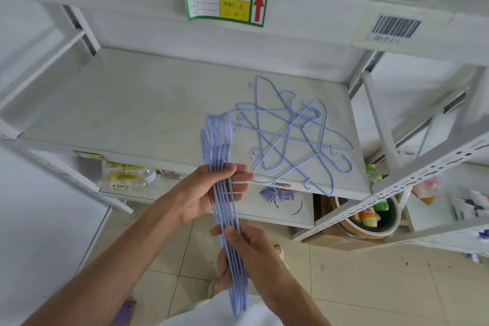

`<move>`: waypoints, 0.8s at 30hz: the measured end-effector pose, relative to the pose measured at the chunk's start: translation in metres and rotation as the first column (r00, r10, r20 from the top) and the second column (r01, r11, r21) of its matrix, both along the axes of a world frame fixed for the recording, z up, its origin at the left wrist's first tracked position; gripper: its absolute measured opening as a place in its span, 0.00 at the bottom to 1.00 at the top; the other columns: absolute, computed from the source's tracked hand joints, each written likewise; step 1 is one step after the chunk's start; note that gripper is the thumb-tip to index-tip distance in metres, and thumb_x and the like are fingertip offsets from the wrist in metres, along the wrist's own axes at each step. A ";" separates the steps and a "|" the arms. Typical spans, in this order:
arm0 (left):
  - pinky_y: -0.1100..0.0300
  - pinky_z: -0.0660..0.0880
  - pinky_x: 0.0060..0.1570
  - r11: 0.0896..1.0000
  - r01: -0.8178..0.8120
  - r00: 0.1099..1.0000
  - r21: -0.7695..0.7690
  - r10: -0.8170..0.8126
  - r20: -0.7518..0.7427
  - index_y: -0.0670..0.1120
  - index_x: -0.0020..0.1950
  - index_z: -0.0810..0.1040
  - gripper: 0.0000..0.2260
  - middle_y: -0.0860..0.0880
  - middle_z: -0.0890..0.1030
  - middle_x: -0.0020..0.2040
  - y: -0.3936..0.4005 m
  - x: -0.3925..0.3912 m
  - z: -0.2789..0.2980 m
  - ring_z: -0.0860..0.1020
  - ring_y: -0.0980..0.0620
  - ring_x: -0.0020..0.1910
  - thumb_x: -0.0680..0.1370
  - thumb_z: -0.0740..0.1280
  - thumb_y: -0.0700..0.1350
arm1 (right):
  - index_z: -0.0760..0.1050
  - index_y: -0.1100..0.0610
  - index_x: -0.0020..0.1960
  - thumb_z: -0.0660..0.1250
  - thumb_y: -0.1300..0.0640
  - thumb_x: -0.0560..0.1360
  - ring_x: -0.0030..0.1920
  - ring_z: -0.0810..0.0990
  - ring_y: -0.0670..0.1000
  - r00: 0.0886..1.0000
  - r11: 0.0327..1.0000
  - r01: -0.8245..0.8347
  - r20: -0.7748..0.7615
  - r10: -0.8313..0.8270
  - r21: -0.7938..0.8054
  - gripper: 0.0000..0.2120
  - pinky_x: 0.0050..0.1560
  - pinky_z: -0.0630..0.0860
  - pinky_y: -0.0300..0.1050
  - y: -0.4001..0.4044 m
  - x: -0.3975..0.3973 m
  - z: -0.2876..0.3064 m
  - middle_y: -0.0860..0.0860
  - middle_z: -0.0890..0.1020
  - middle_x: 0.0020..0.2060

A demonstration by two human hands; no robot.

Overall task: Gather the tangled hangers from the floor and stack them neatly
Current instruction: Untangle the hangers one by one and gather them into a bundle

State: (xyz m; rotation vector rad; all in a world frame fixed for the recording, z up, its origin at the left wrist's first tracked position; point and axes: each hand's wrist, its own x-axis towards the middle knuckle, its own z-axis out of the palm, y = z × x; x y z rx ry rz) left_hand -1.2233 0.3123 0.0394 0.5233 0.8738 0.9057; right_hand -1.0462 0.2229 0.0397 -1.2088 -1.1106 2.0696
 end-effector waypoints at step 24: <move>0.51 0.79 0.62 0.995 0.077 0.991 0.062 -0.083 0.105 0.39 0.71 0.77 0.23 0.37 0.77 0.72 0.051 -0.013 0.018 0.78 0.40 0.70 0.80 0.68 0.51 | 0.82 0.61 0.56 0.61 0.59 0.84 0.33 0.87 0.57 0.751 0.811 0.520 0.308 -0.584 0.269 0.11 0.35 0.81 0.49 0.126 0.111 -0.076 0.58 0.88 0.42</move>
